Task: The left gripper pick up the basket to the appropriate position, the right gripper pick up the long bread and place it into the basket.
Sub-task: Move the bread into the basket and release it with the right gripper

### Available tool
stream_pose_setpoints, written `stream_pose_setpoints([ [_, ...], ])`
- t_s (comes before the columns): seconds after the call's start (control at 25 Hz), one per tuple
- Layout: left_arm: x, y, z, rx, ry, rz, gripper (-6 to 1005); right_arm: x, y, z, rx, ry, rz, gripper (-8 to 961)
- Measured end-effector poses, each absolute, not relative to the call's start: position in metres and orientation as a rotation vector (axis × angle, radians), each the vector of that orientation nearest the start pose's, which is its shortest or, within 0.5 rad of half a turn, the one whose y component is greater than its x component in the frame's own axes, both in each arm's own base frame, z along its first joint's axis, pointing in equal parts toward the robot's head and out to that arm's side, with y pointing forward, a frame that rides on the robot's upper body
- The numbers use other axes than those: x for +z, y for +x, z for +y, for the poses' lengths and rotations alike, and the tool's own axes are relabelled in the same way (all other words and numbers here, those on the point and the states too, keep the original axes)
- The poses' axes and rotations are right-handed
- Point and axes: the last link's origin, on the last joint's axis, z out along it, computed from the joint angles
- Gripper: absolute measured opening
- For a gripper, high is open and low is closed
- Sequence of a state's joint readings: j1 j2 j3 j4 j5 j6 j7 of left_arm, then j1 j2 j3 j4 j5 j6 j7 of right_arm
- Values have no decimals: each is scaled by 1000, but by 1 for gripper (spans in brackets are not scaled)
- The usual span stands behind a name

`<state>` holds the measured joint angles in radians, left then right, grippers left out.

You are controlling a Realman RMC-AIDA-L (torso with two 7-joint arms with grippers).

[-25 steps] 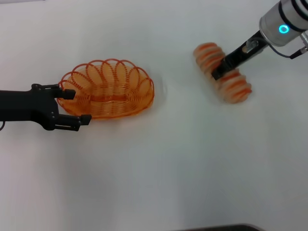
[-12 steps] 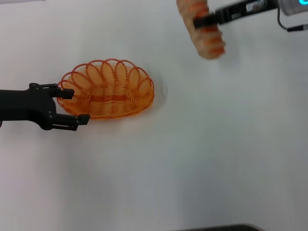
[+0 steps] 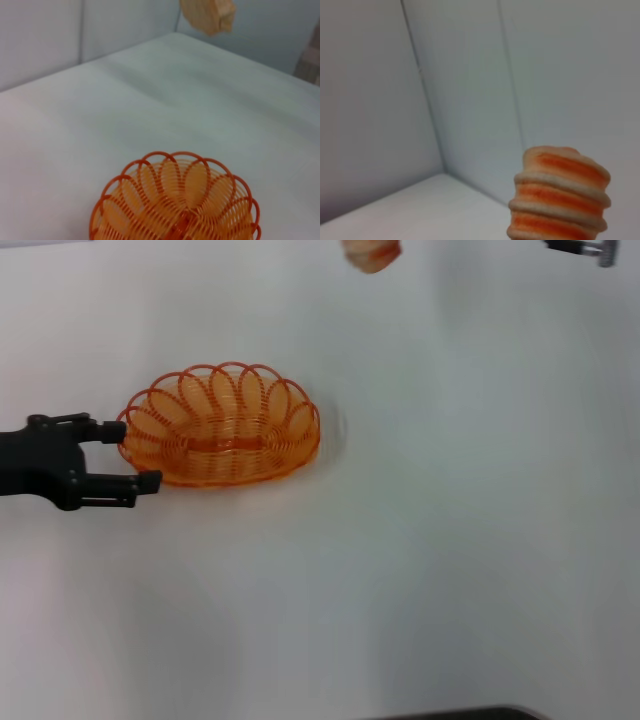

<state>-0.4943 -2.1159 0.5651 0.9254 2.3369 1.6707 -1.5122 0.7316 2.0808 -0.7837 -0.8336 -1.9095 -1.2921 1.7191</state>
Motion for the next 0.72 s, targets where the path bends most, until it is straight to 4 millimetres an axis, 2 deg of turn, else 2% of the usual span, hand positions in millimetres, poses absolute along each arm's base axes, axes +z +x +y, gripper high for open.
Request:
stream_pose_setpoints([
  [0.12, 39, -294, 306, -403, -2727, -754, 896, 13, 152, 425, 633, -2636, 530, 329],
  [0.24, 42, -299, 300, -437, -2703, -780, 896, -5, 136, 427, 443, -2750, 409, 331],
  [0.44, 41, -299, 294, -471, -2705, -791, 895, -16, 112, 424, 235, -2888, 204, 336],
  [0.72, 43, -296, 291, -514, -2715, -796, 894, -31, 88, 408, 83, -3050, -119, 342],
])
